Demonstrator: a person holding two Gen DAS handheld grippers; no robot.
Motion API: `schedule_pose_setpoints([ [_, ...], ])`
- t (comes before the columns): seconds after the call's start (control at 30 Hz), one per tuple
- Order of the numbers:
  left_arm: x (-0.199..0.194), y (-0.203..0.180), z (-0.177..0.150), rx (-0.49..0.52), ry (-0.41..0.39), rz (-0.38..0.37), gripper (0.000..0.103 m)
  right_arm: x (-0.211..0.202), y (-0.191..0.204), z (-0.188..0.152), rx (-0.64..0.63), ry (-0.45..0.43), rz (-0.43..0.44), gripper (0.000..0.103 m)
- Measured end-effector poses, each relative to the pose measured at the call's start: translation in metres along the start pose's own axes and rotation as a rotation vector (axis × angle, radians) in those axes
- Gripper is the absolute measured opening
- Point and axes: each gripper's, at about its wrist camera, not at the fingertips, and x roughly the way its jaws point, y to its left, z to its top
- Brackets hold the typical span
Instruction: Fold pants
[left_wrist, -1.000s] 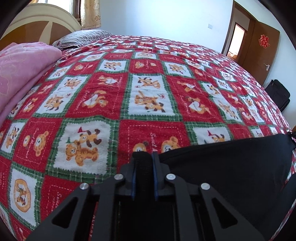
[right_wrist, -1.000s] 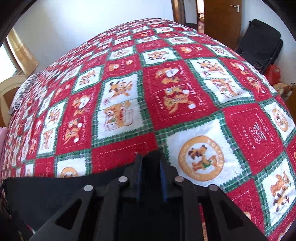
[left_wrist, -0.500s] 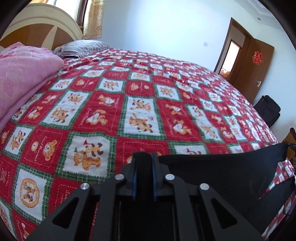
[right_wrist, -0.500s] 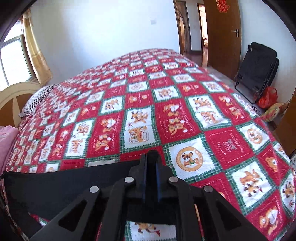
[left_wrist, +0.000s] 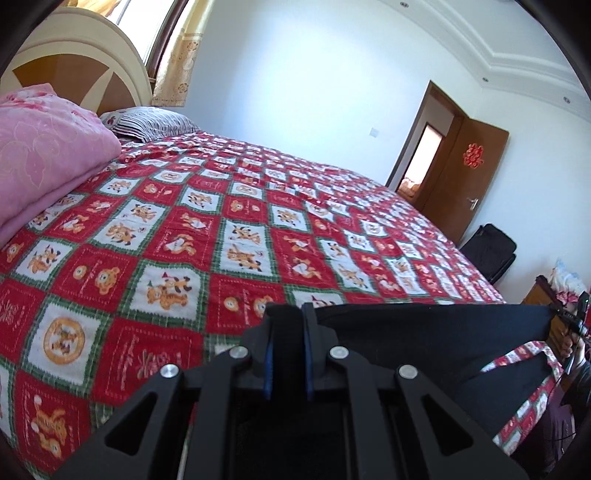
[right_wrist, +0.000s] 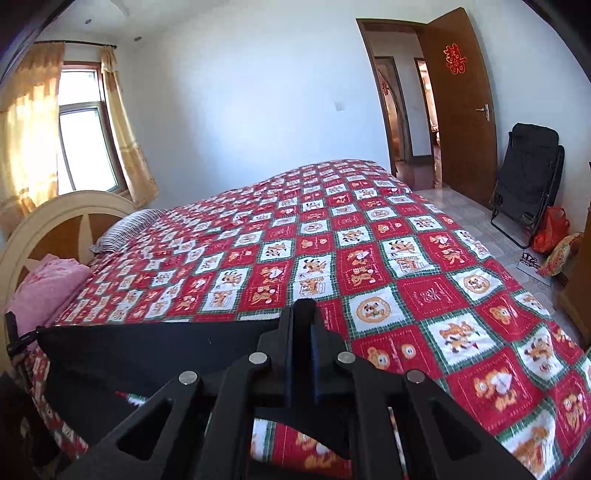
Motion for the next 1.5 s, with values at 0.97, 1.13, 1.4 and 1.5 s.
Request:
schedule_pose_setpoints([
  [0.97,-0.048,0.036,-0.114,-0.005,0.082,-0.008,0.036,-0.064,-0.043,-0.129,-0.007,0.198,-0.103,0.008],
  [1.13,-0.063,0.045,-0.120,0.014,0.080,0.028,0.054,-0.068,-0.043,-0.131,-0.006,0.192,-0.120,0.008],
  [1.4,-0.092,0.079,-0.133,-0.016,0.082,0.171,0.059,-0.075,-0.040,-0.126,-0.021,0.199,-0.184,0.028],
  [1.5,-0.100,0.087,-0.135,-0.048,0.058,0.197,0.059,-0.086,-0.048,-0.123,0.009,0.170,-0.221,0.034],
])
